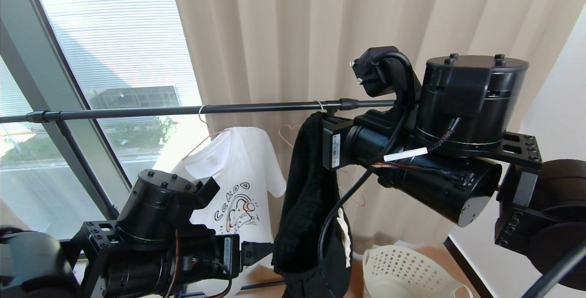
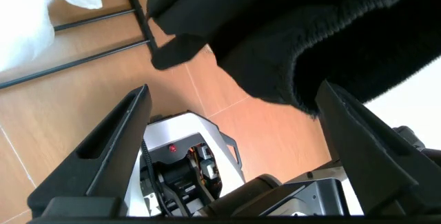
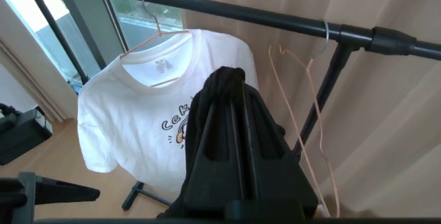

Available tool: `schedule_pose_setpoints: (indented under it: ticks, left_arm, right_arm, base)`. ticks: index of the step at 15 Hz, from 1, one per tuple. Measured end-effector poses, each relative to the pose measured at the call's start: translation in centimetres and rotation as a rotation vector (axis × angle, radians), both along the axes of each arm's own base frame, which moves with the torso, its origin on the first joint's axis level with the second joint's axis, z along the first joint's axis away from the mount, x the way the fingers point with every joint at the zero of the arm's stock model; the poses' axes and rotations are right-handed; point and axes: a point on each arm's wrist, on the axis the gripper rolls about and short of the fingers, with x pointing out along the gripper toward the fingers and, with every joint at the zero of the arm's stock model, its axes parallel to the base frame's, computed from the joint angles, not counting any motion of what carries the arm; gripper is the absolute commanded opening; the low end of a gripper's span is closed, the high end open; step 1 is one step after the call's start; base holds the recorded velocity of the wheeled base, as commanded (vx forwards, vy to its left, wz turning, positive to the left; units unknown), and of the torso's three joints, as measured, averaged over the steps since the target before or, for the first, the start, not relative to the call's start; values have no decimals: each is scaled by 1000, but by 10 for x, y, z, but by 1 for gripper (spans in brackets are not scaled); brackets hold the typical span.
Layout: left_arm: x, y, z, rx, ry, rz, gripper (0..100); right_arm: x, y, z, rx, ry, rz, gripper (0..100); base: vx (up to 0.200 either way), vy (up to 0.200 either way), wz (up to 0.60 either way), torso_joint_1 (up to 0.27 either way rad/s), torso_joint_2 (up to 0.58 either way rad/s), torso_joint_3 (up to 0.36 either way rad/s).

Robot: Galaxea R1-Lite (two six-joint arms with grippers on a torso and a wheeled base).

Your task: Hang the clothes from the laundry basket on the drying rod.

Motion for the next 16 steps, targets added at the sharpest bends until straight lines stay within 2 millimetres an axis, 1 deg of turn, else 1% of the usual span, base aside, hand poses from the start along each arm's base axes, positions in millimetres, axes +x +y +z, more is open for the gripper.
schedule_pose_setpoints:
  ticks: [2,5,8,12,16]
  left_arm:
    - [1,-1,1,-12,-15,-1,100]
    - [1,-2,0,-15,-16,0,100]
    - [4,-3,-1,-29,-20,21,100]
    - [10,-7,-8,10,-13,65,100]
    - [22,-14,-24,57,-12,116,100]
  right_arm:
    - [1,7,-1,34,-33,-13,0]
    - [0,23,-10,50,-62,-99,0]
    - [-4,35,-18,49,-69,-104,0]
    - [-6,40,-22,43,-65,-100,0]
    - [-9,41,-22,44,-63,-92,0]
  base:
    - [0,0,0,0,0,0]
    - [0,0,0,0,0,0]
    - [0,0,0,0,0,0]
    - [0,0,0,0,0,0]
    - [0,0,0,0,0,0]
